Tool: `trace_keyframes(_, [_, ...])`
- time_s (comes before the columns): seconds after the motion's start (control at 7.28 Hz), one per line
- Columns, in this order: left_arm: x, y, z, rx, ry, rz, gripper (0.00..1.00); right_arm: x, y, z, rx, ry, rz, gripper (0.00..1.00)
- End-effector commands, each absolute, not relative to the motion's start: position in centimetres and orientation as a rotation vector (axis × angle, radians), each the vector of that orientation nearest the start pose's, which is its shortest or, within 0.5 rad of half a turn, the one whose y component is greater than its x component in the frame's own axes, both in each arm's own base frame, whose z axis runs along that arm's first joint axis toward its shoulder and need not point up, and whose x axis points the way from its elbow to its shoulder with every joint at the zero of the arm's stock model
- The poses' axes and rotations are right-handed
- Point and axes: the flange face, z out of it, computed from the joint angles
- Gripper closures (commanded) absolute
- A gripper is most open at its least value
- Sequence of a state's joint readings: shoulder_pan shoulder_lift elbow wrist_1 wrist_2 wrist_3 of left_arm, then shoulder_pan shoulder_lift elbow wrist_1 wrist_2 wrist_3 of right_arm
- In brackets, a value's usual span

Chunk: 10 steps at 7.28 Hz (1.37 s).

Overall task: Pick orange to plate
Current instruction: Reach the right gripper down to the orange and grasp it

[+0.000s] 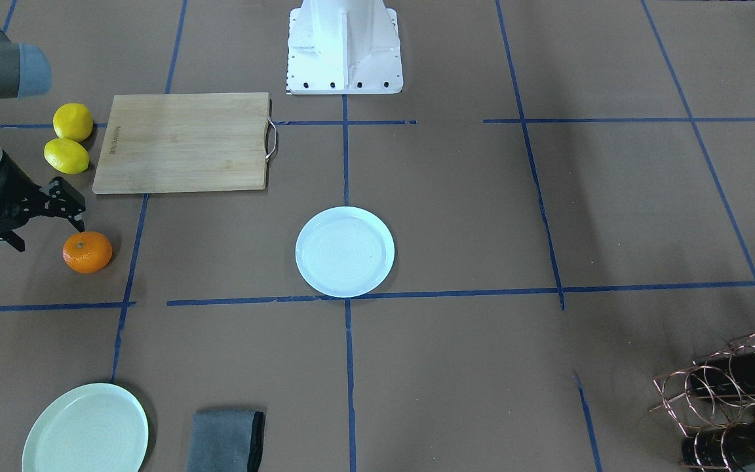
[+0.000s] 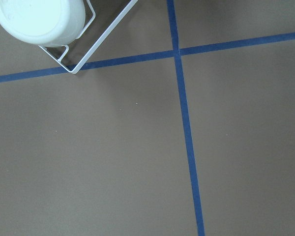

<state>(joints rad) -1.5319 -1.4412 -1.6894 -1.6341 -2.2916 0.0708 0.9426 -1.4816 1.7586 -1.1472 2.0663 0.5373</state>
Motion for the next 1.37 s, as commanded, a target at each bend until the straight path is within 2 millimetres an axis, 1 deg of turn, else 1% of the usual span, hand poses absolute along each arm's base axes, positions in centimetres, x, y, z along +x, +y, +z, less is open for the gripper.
trace_keyframes(0.0, [-5.2,-44.2,65.9,0.061,0.717,0.122,0.0,-28.2,-49.3,50.8,0.347,-0.779,-0.245,0.0])
trace_keyframes(0.27, [-5.2,-44.2,65.9,0.061,0.717,0.122,0.0,-28.7,-49.0,50.8,0.346,-0.778,-0.253,0.0])
trace_keyframes(0.55, [-5.1,-44.3,65.8,0.061,0.717,0.123,0.0,-30.1,-48.6,51.9,0.337,-0.752,-0.266,0.0])
trace_keyframes(0.69, [-5.1,-44.3,65.7,0.063,0.719,0.123,0.0,-30.5,-48.5,52.2,0.332,-0.749,-0.274,0.0])
trace_keyframes(0.96, [-5.1,-44.3,65.7,0.063,0.719,0.123,0.0,-30.8,-48.4,53.1,0.319,-0.739,-0.277,0.0])
trace_keyframes(1.1, [-5.1,-44.4,65.6,0.065,0.719,0.123,0.0,-31.2,-48.2,53.1,0.314,-0.739,-0.281,0.0])
trace_keyframes(1.24, [-5.1,-44.4,65.6,0.066,0.719,0.125,0.0,-31.3,-48.1,53.1,0.313,-0.74,-0.283,0.13])
